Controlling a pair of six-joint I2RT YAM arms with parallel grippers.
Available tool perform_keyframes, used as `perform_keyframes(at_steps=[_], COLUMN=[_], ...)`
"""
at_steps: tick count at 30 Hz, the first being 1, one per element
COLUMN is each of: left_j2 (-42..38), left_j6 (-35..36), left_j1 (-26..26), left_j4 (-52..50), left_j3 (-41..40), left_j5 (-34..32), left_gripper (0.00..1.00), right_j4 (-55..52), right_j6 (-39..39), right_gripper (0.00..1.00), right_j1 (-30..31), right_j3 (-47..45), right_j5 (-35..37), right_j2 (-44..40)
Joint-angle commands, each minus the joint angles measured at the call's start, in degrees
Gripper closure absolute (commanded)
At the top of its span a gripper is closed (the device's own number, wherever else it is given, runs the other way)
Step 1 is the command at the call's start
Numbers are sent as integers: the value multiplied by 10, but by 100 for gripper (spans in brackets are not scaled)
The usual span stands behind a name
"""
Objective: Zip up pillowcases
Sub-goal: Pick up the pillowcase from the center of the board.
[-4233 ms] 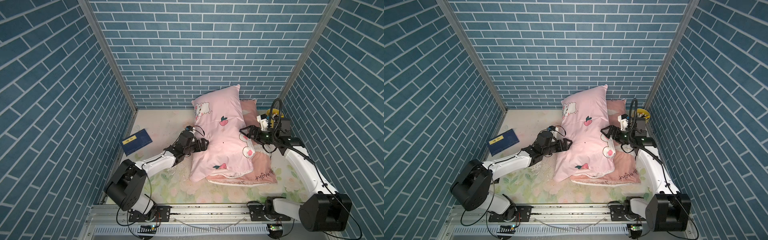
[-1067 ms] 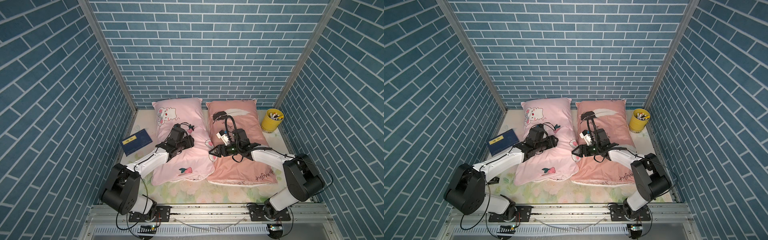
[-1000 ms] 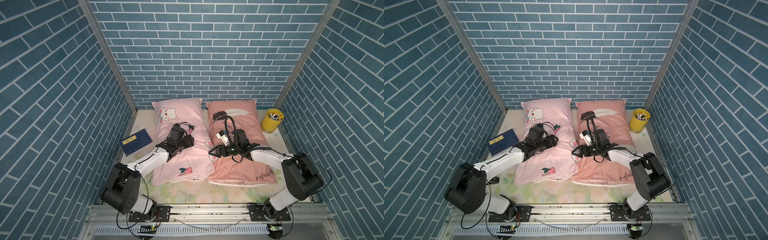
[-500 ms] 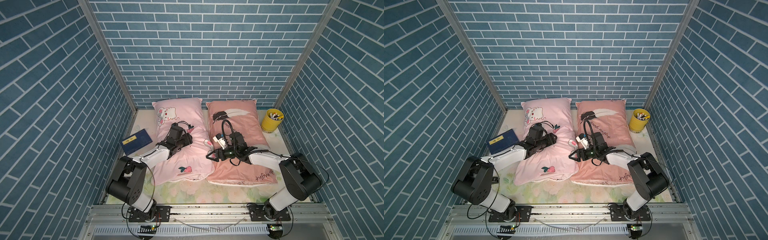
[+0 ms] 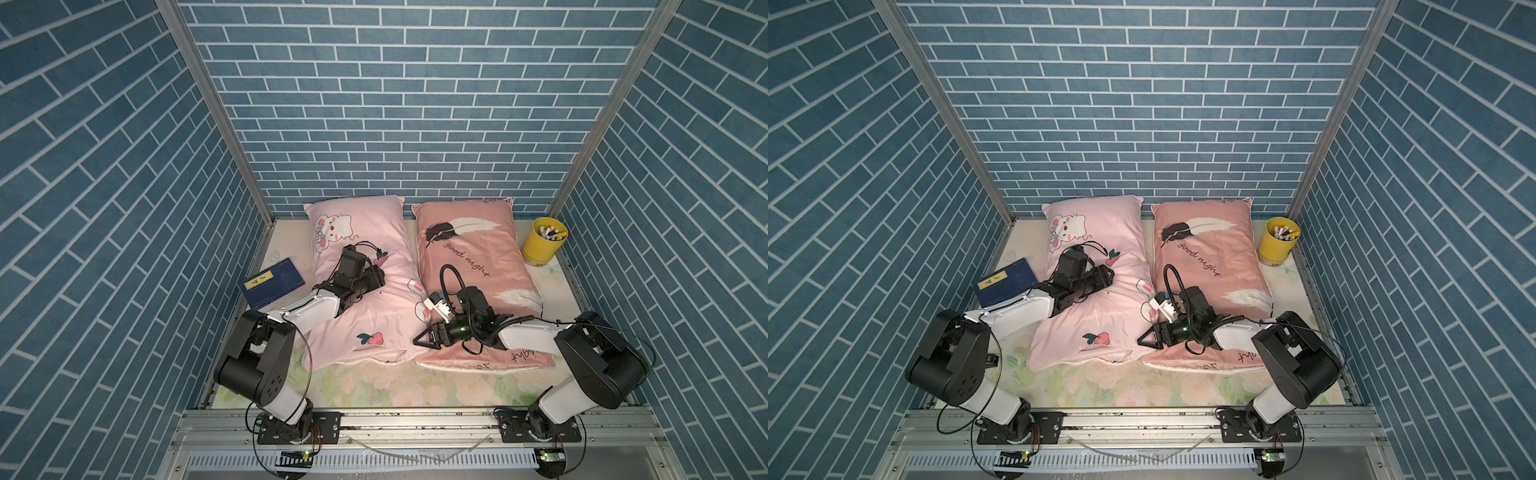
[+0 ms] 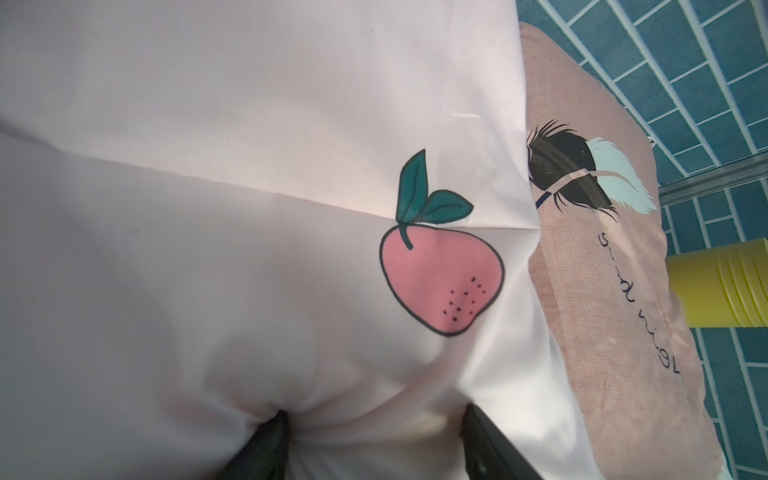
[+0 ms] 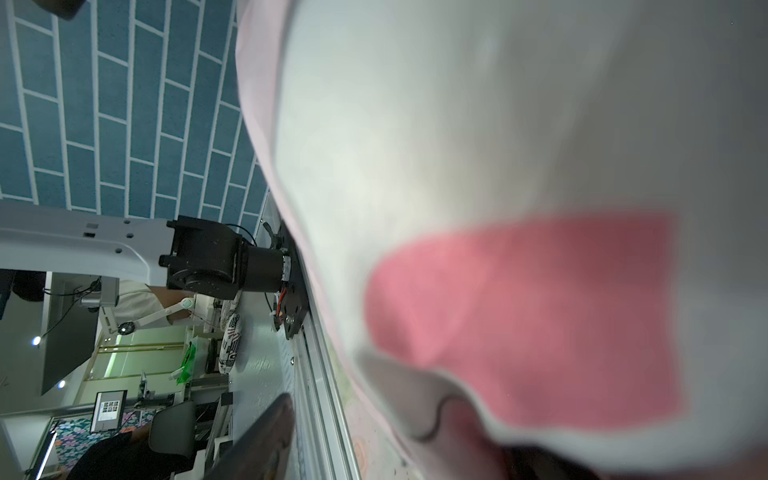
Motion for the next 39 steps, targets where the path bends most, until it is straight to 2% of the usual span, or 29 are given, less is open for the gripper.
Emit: perform_keyframes(at_steps=[1, 11, 18, 22, 24, 27, 33, 39], left_j2=[27, 22, 22, 17, 8, -14, -80, -162], left_j6=[2, 5, 5, 7, 9, 21, 80, 148], left_j1=[10, 10, 10, 9, 9, 8, -5, -22], left_j4=[-22, -29, -29, -37, -44, -62, -169, -328], left_j3=[-6, -4, -4, -1, -1, 1, 37, 79], left_j5=[-11, -15, -20, -27, -33, -45, -81, -116], left_gripper=[33, 33, 33, 33, 27, 18, 9, 3], right_j4=[69, 63, 49, 49, 46, 47, 36, -21], right_j6=[67, 106, 125, 128, 133, 143, 162, 165], right_gripper=[28, 52, 54, 71, 80, 89, 100, 100], right_j1=[8, 15, 25, 25, 26, 26, 25, 26], right_j3=[-32, -57, -68, -67, -62, -56, -47, -35], right_j5=[-11, 11, 16, 19, 20, 22, 22, 34], right_j2=[-37, -67, -67, -57, -53, -47, -52, -89])
